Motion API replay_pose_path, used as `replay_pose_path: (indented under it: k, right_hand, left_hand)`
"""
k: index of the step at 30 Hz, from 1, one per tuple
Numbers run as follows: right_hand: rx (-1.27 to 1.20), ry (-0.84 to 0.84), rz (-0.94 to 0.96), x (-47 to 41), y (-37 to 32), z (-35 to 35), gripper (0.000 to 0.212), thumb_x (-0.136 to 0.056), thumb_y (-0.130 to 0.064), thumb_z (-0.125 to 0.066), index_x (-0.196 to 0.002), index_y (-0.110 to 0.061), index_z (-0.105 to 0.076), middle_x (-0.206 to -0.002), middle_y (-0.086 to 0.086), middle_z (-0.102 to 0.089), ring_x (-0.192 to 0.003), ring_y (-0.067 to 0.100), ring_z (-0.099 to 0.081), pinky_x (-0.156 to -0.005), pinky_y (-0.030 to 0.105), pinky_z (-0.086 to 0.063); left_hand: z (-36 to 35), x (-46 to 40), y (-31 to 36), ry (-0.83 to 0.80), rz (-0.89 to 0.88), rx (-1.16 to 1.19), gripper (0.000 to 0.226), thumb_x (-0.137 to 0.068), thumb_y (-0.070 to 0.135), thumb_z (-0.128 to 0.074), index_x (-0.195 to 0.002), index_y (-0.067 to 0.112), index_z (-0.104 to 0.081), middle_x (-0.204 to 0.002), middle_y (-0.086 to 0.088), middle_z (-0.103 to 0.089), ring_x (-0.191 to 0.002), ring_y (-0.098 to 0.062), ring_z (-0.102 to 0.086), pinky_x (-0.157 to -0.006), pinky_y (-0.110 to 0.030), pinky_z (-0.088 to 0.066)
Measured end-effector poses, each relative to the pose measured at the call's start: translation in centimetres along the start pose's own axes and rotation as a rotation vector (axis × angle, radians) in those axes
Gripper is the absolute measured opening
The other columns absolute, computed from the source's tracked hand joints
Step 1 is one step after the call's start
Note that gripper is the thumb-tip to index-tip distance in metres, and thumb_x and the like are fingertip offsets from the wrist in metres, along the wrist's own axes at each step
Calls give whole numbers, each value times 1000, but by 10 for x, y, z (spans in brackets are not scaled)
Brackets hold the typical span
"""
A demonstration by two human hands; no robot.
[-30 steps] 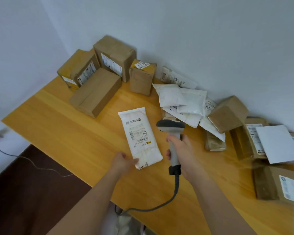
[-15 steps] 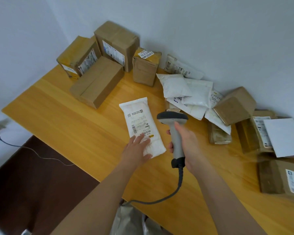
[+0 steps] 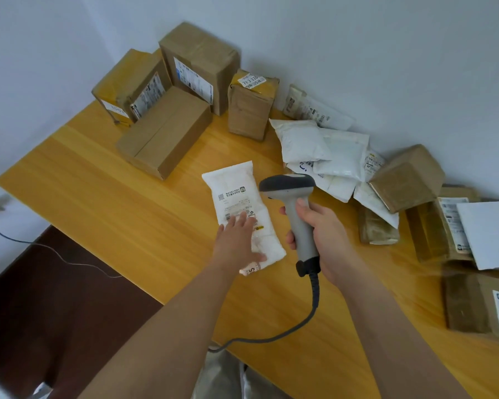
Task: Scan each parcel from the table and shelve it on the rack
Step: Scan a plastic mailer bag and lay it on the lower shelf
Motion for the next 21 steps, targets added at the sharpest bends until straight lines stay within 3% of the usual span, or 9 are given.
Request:
replay_pose_path:
  k: [2, 4, 6, 8, 9, 11, 14, 17, 21]
  right_hand:
    - [-2, -2, 0, 1, 0, 1, 27, -104, -30, -46, -112, -9, -61, -100, 10, -64, -53, 14, -55, -56, 30, -47]
    - [-16, 0, -3, 2, 0, 1, 26, -104, -29, -46, -112, -9, -61, -103, 8, -66, -54, 15, -54, -55, 30, -46]
    - [-28, 4, -2, 2, 1, 2, 25, -104, -30, -47, -111, -11, -62, -106, 9, -65, -55, 15, -54, -56, 31, -46]
    - [-37, 11, 1, 3, 1, 2, 24, -103, -29, -47, -110, -12, -62, -107, 10, -64, -55, 15, -54, -56, 31, -46]
    - [-40, 14, 1, 4, 1, 2, 23, -103, -29, -47, -110, -12, -62, -106, 10, -63, -54, 15, -54, -56, 31, -46]
    - [-49, 23, -3, 5, 1, 2, 23, -103, -28, -47, -110, -12, -61, -107, 11, -63, -54, 15, -53, -56, 31, -47]
    - [-51, 33, -3, 7, 0, 2, 24, -103, -28, -47, -111, -10, -61, -109, 10, -64, -53, 15, -54, -54, 30, -47]
    - [-61, 46, -6, 10, 0, 1, 23, -103, -28, -48, -109, -11, -61, -107, 8, -64, -52, 14, -54, -54, 30, -47]
    - [-55, 53, -28, 13, 2, -4, 24, -102, -30, -50, -111, -11, -61, -102, 9, -63, -52, 14, -55, -51, 28, -48]
  left_hand:
    - [16, -3, -4, 22, 28, 66, 82, -78, 64, -66, -144, 23, -38, -152, -1, -35, -136, -23, -40, -103, -41, -42]
    - [40, -2, -5, 148, 2, -38, 63, -85, 61, -61, -134, 22, -50, -133, -1, -47, -118, -21, -50, -92, -35, -43]
    - [50, 0, -5, 248, -66, -221, 57, -90, 53, -59, -139, 27, -47, -146, -4, -35, -134, -25, -37, -109, -39, -29]
    - [39, 1, -19, 165, -42, -303, 61, -93, 54, -52, -148, 35, -35, -161, -7, -13, -148, -31, -11, -120, -47, -7]
    - [34, 3, -28, 119, 23, -300, 62, -94, 57, -48, -149, 36, -31, -161, -8, -13, -147, -33, -13, -119, -49, -10]
    - [34, 10, -44, 139, 172, -274, 60, -94, 62, -41, -145, 29, -36, -146, -11, -36, -131, -33, -39, -102, -44, -35]
    - [35, 25, -60, 177, 338, 24, 65, -91, 60, -53, -133, 12, -39, -129, -12, -41, -101, -29, -54, -70, -33, -42]
    - [20, 28, -65, 162, 342, 376, 77, -82, 45, -74, -132, 5, -33, -128, -14, -37, -96, -25, -52, -73, -33, -47]
    - [15, 34, -53, 165, 215, 332, 63, -85, 38, -73, -128, 9, -37, -126, -9, -38, -85, -17, -48, -66, -27, -42]
Point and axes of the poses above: each hand's wrist, its own x-axis away from the middle knuckle, its own z-axis out of the back of the hand, y = z × x, the point moved 9 cm from there along -x, towards the middle knuckle
